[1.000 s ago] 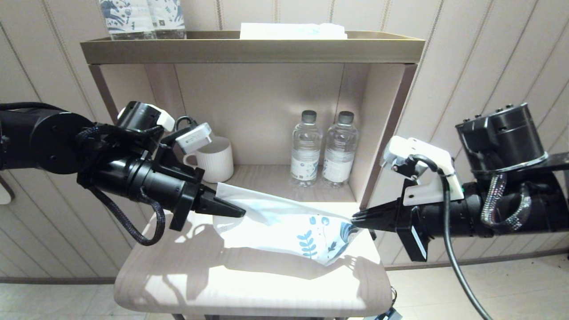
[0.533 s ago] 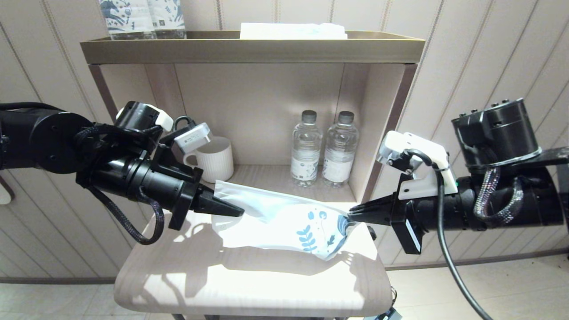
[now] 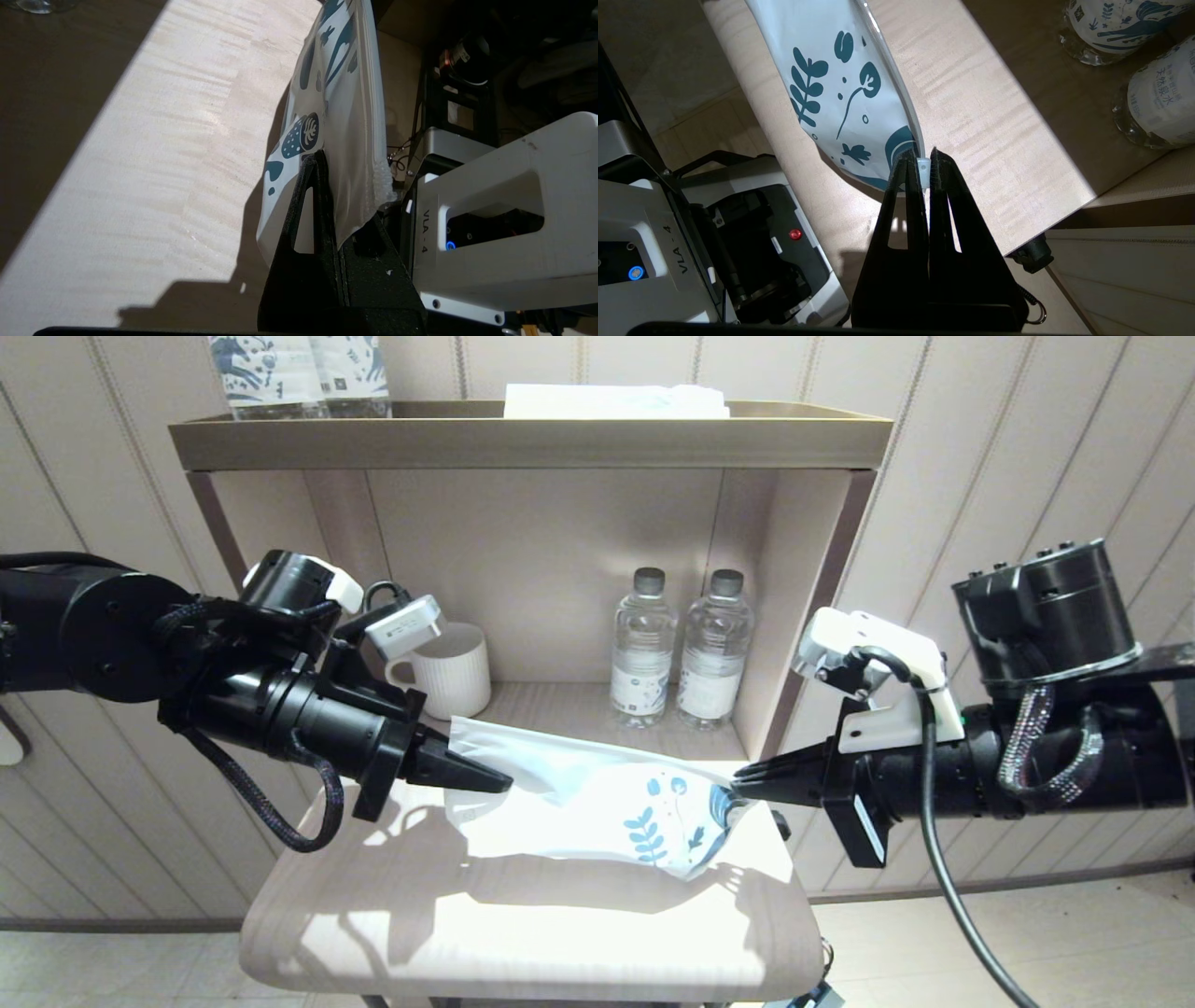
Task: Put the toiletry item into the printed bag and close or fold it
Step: Close the strorage bag and place it on the desk
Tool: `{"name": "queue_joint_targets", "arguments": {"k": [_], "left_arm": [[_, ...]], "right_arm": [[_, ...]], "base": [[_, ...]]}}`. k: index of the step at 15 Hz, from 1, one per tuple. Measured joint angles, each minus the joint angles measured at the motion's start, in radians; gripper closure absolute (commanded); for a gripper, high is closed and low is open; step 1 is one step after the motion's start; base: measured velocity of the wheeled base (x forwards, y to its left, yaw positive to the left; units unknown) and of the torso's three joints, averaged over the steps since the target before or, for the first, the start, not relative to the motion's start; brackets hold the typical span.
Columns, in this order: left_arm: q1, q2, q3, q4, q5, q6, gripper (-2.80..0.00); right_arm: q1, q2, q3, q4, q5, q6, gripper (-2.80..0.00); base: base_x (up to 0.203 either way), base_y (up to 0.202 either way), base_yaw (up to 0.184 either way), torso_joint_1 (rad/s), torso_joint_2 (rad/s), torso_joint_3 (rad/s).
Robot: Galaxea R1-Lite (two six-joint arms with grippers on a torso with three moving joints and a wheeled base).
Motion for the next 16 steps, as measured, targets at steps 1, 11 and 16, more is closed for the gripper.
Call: {"name": "queue_joint_targets", "arguments": {"k": [1, 11, 16], "left_arm": [[0.000, 0.000, 0.000, 0.000, 0.000, 0.000, 0.00], [0.000, -0.009, 0.003, 0.000, -0.001, 0.000, 0.00], [0.000, -0.009, 0.002, 0.000, -0.001, 0.000, 0.00]], "right_arm": [[0.000, 0.000, -0.003, 0.000, 0.000, 0.001, 0.00], [0.000, 0.026, -0.009, -0.021, 0.002, -0.014, -2.80], [0.003, 0.037, -0.027, -0.029, 0.004, -0.016, -2.80]], "base": [[0.000, 0.000, 0.000, 0.000, 0.00, 0.000], [0.000, 0.000, 0.000, 0.000, 0.00, 0.000], [0.000, 0.000, 0.000, 0.000, 0.00, 0.000]]}}
